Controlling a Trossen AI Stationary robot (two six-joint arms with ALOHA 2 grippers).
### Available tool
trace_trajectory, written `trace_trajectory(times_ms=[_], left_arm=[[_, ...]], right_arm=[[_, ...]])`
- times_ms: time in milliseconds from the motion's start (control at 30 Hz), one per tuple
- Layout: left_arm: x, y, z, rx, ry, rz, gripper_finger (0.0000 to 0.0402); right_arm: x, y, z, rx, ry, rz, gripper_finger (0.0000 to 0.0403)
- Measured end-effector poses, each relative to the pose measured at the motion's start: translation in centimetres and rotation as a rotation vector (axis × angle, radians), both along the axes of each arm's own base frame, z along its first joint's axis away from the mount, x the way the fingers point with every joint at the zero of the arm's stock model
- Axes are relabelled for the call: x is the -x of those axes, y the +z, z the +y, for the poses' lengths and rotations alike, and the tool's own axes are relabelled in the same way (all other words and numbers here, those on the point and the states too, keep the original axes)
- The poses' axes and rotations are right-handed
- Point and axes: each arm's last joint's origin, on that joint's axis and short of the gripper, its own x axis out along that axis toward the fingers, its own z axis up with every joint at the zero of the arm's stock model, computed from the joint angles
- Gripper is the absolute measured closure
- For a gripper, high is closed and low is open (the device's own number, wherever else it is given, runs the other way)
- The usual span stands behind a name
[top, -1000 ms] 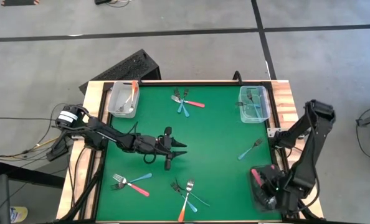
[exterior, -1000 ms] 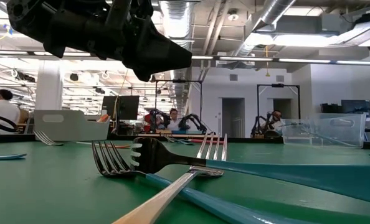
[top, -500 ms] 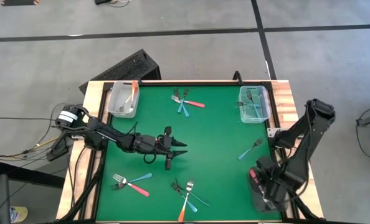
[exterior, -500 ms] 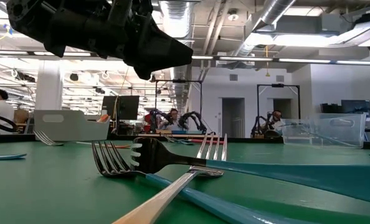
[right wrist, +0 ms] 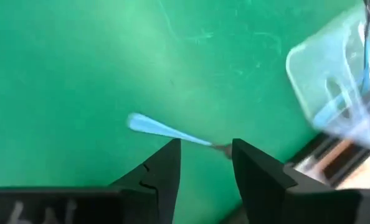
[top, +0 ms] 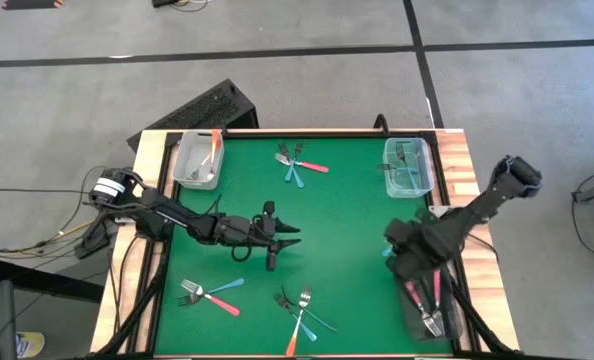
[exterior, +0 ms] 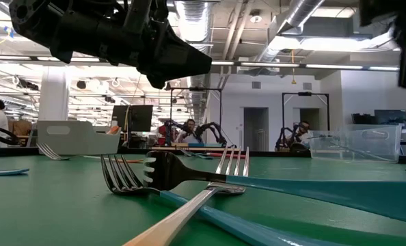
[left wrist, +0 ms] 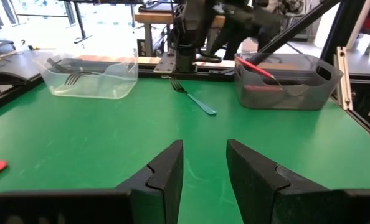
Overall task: Sort silverware by color (type)
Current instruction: Put the blue fork into the transparent bin
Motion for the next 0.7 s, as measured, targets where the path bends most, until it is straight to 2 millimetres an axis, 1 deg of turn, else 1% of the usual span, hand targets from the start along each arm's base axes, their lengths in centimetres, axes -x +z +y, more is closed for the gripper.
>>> trace_trajectory(times_ms=[133,267,367,467,567,700], left_arm=[[0.0,-0.2,0.0,-0.003,-0.001,0.017,0.0291],[0.1,-0.6,0.0,-0.004,0.001,0.065,0.0291],[0.3,-1.0,0.0,0.004,0.007,0.104,0.0291],[0.4,-1.3,0.1,0.003,0.02,0.135,0.0291],[0.4,-1.4,0.2,0.0,0.05,0.147,0.0291],[0.4,-1.4,0.3,-0.007,0.067,0.146,0.0291]], right_arm=[[-1.0,-1.3,-2.3,-0.036,0.168,0.192,0.0237],[-1.2,-2.8,-4.3,-0.076,0.284,0.311,0.0237],[-0.9,-4.2,-5.3,-0.141,0.322,0.386,0.0237],[-0.6,-5.9,-5.9,-0.164,0.304,0.385,0.0237],[-0.3,-7.2,-6.0,-0.187,0.309,0.368,0.0237],[0.0,-8.1,-5.6,-0.19,0.356,0.367,0.0237]])
